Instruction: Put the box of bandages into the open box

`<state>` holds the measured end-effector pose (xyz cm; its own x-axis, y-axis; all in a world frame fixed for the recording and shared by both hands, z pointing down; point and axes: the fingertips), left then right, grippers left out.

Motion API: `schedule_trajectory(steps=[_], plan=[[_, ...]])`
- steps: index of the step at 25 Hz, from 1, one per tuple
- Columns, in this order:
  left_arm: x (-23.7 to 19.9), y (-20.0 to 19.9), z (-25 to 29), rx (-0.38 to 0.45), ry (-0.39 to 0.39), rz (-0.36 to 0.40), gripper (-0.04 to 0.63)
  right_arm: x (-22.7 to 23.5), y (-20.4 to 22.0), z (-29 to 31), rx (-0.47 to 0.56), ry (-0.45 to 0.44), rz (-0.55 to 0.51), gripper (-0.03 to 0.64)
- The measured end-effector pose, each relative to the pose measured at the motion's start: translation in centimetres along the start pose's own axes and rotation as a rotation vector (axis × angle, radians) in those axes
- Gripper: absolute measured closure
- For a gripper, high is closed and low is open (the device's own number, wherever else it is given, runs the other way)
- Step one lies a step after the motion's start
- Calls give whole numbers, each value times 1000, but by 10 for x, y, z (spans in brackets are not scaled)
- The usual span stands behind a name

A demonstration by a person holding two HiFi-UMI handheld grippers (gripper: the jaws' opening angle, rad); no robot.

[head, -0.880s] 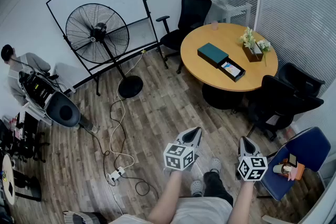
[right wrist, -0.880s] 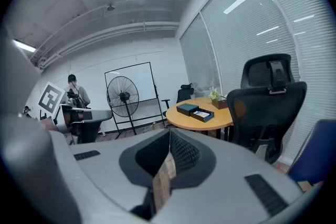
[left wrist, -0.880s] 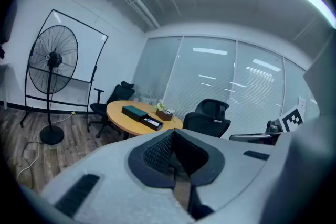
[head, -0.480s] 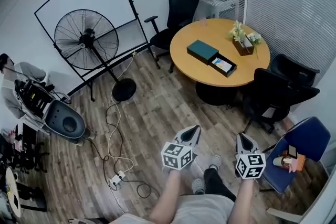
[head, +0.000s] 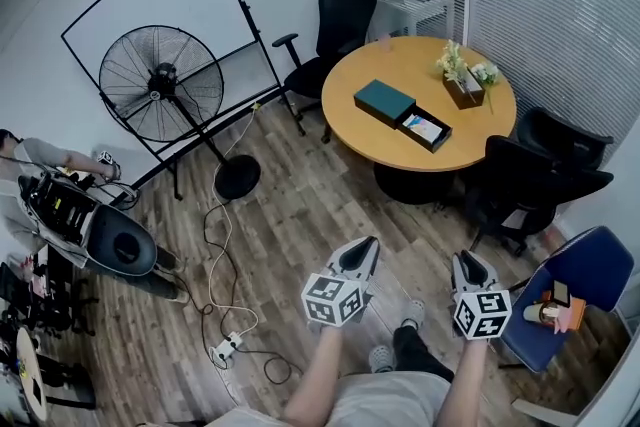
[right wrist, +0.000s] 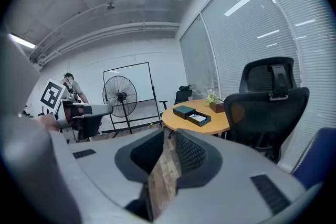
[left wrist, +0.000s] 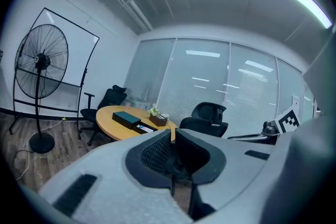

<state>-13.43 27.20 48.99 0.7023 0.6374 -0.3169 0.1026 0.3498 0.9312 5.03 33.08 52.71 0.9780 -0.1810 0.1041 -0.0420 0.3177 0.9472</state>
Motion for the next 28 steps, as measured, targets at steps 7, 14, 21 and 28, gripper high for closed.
schedule_trajectory(steps=[7, 14, 21, 28], plan=[[-24, -12, 26, -16, -24, 20, 499, 0, -17, 40, 22, -104, 29, 460], [-52, -32, 63, -12, -53, 37, 407, 24, -42, 84, 16, -130, -2, 408], [-77, -77, 99, 21, -85, 84, 380, 56, -75, 135, 25, -157, -31, 350], [-91, -85, 128, -52, -127, 165, 345, 75, -97, 174, 62, -181, 18, 304]])
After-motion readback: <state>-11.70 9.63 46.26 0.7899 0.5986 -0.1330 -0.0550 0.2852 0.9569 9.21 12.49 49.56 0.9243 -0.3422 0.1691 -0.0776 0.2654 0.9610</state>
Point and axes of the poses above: the fingertips, and each gripper's own axes: z forward along the fingers, x to its right, y out of its underside, and after that the axes turned 4 degrees about -z, right-handed
